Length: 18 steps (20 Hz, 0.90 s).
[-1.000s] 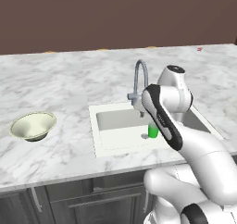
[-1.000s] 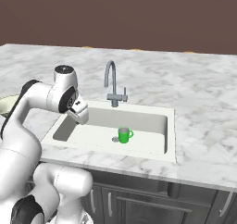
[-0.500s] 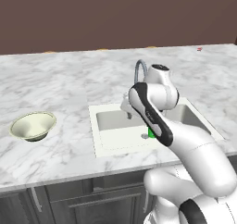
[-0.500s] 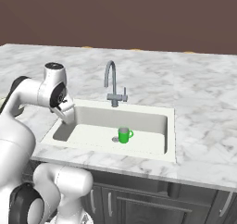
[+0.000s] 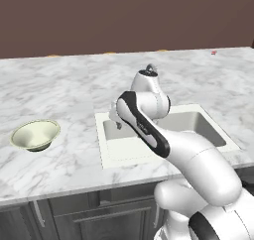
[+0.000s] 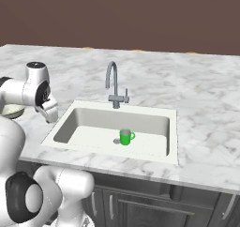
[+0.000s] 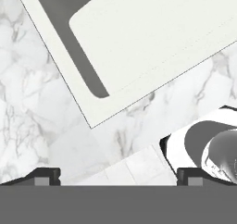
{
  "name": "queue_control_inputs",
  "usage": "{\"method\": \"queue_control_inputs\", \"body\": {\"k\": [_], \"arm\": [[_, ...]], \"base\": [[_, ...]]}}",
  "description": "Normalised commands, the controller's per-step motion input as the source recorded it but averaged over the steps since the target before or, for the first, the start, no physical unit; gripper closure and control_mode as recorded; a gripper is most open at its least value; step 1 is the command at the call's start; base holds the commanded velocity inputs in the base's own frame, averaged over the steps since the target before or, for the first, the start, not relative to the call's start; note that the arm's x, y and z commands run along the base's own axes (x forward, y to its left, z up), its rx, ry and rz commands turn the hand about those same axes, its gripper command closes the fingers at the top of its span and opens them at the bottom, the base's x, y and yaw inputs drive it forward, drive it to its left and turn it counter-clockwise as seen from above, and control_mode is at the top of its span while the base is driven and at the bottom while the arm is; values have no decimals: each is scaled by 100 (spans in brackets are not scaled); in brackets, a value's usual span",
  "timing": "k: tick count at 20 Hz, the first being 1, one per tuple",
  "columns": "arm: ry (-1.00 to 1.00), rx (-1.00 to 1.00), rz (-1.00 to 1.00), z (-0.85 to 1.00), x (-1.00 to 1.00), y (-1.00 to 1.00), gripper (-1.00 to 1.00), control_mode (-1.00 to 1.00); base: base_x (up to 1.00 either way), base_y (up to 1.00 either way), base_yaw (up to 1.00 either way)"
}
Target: Pick the mug and place it in the sink. Pick the bowl and place it in the open cabinet and then close the cabinet.
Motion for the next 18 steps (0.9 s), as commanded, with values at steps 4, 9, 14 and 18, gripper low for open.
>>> {"method": "queue_control_inputs", "body": {"k": [4, 9, 14, 18], "arm": [[0, 0, 0, 0, 13, 65, -100, -100], [1, 1, 0, 0, 15, 61, -100, -100], [3, 5, 0, 0, 13, 61, -100, -100], [8, 7, 0, 0, 20, 66, -100, -100]], "base": [[0, 0, 0], [0, 0, 0], [0, 0, 0], [0, 0, 0]]}}
